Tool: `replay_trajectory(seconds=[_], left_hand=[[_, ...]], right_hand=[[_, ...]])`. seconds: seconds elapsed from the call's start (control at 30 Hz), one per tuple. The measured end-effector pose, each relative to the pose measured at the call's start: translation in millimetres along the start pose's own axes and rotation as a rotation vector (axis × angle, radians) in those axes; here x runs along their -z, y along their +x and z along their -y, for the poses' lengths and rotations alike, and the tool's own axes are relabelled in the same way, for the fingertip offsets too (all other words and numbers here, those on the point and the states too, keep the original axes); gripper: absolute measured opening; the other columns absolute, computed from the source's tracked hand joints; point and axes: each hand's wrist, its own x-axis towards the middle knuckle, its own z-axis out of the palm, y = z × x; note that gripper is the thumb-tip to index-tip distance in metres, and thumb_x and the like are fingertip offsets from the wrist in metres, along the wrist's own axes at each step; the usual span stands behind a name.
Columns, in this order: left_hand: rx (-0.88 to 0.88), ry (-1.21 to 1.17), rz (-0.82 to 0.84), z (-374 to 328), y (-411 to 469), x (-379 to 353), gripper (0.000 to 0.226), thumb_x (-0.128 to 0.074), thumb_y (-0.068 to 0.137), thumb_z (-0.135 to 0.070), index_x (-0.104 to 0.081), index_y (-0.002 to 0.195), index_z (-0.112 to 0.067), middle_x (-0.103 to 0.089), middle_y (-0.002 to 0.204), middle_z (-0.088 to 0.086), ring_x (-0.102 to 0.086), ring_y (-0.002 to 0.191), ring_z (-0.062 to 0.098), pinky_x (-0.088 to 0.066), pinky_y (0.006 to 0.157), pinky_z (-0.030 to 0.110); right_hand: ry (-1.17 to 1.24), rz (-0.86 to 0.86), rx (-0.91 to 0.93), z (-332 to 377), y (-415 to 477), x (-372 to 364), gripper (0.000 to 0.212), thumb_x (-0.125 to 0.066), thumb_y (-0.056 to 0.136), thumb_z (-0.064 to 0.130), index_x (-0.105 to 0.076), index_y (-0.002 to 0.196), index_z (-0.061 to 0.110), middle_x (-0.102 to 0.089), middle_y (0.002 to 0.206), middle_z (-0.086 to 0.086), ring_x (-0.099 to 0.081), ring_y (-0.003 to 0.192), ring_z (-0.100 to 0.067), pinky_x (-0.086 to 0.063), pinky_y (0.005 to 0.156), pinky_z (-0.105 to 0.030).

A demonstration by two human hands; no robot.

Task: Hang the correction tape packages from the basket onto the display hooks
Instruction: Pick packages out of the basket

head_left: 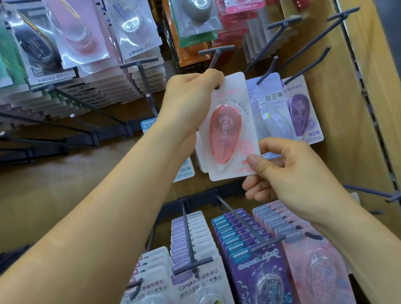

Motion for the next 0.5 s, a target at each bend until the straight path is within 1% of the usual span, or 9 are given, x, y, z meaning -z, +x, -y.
replay_trajectory(seconds=[0.07,0.17,0.23,0.27,0.33,0.4,0.43,0.47,0.5], left_hand=[[0.048,-0.035,0.002,-0.4,0.3,5.3,0.018,-0.061,0.09,-0.029,-0.068,0.075,-0.022,-0.069,0.092,0.006,-0.066,0.09,0.026,-0.052,0.093,0.051],[0.022,-0.156,0.108,10.2,-4.9,15.2,0.022,-0.048,0.102,-0.019,-0.07,0.098,-0.023,-0.072,0.108,0.006,-0.068,0.096,0.021,-0.058,0.081,0.038],[-0.007,-0.203,0.166,20.6,-9.3,20.5,0.021,-0.046,0.104,-0.018,-0.065,0.112,-0.024,-0.071,0.113,0.005,-0.069,0.097,0.02,-0.059,0.078,0.036],[-0.018,-0.177,0.165,26.4,-9.4,22.5,0.02,-0.048,0.103,-0.019,-0.063,0.116,-0.023,-0.07,0.113,0.004,-0.069,0.097,0.019,-0.06,0.079,0.036],[-0.034,-0.024,0.12,33.7,-7.6,24.4,0.02,-0.053,0.101,-0.023,-0.063,0.118,-0.018,-0.072,0.106,0.003,-0.071,0.091,0.017,-0.06,0.076,0.034],[-0.017,0.114,0.073,36.8,-7.3,24.6,0.023,-0.055,0.1,-0.032,-0.068,0.106,-0.014,-0.073,0.084,-0.002,-0.069,0.07,0.011,-0.058,0.063,0.026],[0.002,0.156,0.053,38.0,-6.9,24.2,0.026,-0.056,0.099,-0.035,-0.069,0.099,-0.013,-0.069,0.071,-0.006,-0.063,0.055,0.006,-0.053,0.053,0.021],[0.026,0.182,0.042,38.9,-6.0,24.0,0.028,-0.055,0.099,-0.037,-0.068,0.094,-0.013,-0.065,0.064,-0.008,-0.057,0.046,0.004,-0.047,0.047,0.018],[0.052,0.186,0.051,39.2,-5.0,24.4,0.029,-0.054,0.1,-0.037,-0.067,0.092,-0.013,-0.064,0.063,-0.007,-0.053,0.044,0.004,-0.044,0.044,0.016]], right_hand=[[-0.01,-0.01,-0.016,0.4,0.1,-1.0,0.017,-0.055,0.1,0.014,-0.063,0.086,0.017,-0.07,0.063,-0.012,-0.065,0.051,-0.018,-0.052,0.049,-0.02],[0.031,-0.016,-0.083,2.0,3.2,1.6,0.019,-0.054,0.1,0.016,-0.058,0.083,0.01,-0.067,0.058,-0.008,-0.062,0.046,-0.015,-0.05,0.045,-0.019],[0.062,-0.004,-0.122,3.3,4.2,3.3,0.021,-0.054,0.1,0.019,-0.058,0.083,0.007,-0.066,0.055,-0.006,-0.061,0.045,-0.013,-0.049,0.044,-0.018],[0.064,0.006,-0.133,3.6,3.9,3.4,0.023,-0.053,0.101,0.02,-0.059,0.083,0.007,-0.066,0.055,-0.005,-0.061,0.045,-0.012,-0.048,0.044,-0.018],[0.081,0.019,-0.148,3.5,2.6,2.8,0.025,-0.052,0.101,0.022,-0.06,0.081,0.008,-0.066,0.055,-0.004,-0.061,0.046,-0.011,-0.047,0.044,-0.017],[0.104,0.009,-0.151,5.0,1.3,3.2,0.028,-0.052,0.101,0.023,-0.062,0.079,0.009,-0.065,0.055,-0.003,-0.058,0.044,-0.01,-0.045,0.042,-0.016],[0.088,-0.005,-0.139,6.6,1.1,4.0,0.03,-0.053,0.101,0.024,-0.062,0.076,0.01,-0.064,0.054,-0.003,-0.057,0.043,-0.01,-0.044,0.041,-0.016],[0.043,-0.022,-0.117,8.5,1.3,5.2,0.032,-0.054,0.1,0.026,-0.062,0.073,0.01,-0.063,0.053,-0.003,-0.055,0.042,-0.01,-0.042,0.041,-0.016],[-0.018,-0.04,-0.09,10.4,2.1,6.4,0.036,-0.056,0.1,0.027,-0.061,0.069,0.01,-0.062,0.051,-0.002,-0.054,0.04,-0.011,-0.041,0.04,-0.016]])
